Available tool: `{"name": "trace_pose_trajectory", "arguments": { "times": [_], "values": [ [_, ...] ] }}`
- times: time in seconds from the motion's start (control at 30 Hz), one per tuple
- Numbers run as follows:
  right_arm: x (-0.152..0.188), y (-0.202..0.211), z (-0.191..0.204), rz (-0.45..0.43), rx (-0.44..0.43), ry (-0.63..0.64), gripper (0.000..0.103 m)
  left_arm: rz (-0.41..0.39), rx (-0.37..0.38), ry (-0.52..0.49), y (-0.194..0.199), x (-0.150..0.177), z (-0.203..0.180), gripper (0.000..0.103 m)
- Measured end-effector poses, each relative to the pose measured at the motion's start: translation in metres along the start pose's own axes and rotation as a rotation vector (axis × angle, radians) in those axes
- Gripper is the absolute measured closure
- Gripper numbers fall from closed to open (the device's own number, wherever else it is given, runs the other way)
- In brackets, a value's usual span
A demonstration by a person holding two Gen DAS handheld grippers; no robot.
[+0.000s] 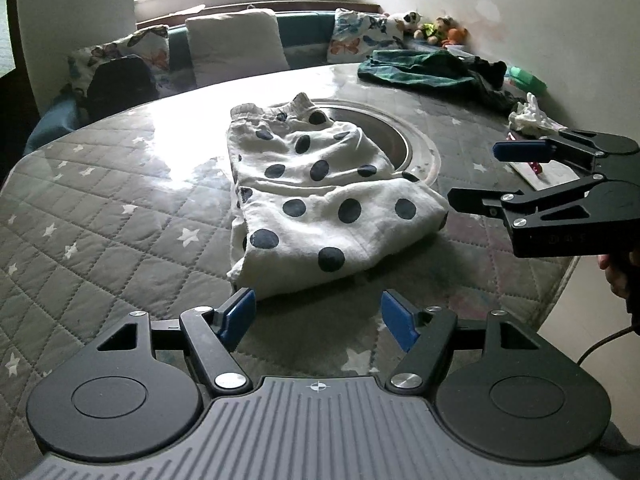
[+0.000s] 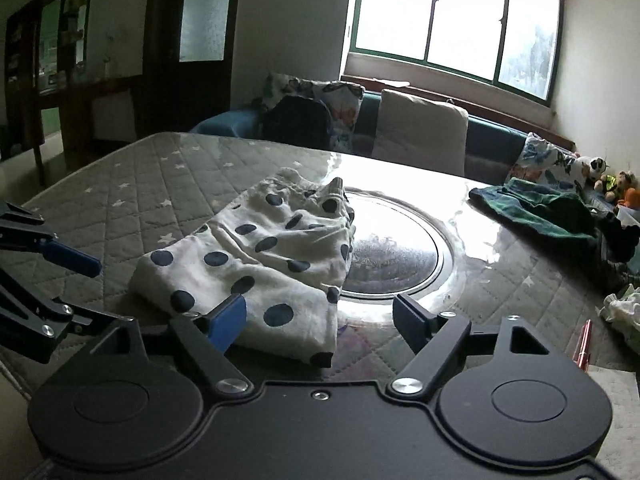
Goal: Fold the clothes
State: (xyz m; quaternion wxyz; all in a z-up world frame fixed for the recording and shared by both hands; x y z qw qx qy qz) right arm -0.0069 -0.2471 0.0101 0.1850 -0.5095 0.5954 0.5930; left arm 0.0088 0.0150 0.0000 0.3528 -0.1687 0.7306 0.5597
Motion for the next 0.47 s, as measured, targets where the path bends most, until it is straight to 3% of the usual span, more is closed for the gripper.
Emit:
{"name": "trace_pose_trajectory", "arguments": {
  "times": [0.2, 0.33, 0.47],
  "values": [
    [0.0018, 0.0063, 0.0028, -0.006, 0.002, -0.001, 0.018, -0.024, -0.033, -0.016, 0.0037, -0.0003, -0.0036, 0.028],
    [0.002, 0.0074, 0.0041, -0.009, 0.013, -0.004, 0.01, -0.038, -0.064, -0.035, 0.0044, -0.0012, -0.0065, 0.027],
    [0.0006, 0.0058, 0.0064, -0.004, 0.02, -0.009, 0.009, -0.041, -0.071, -0.027, 0.0037, -0.002, -0.0045, 0.026]
  ]
}}
Point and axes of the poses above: each gripper's, at about its wrist camera, not at the fingertips, and y roughly against the way its jaws point, z to its left, x to its underside, the point moved 1 cm from there along -y, roughly the way its jaws point, and after that the axes turned 9 degrees about y, right-handed, at the moved point
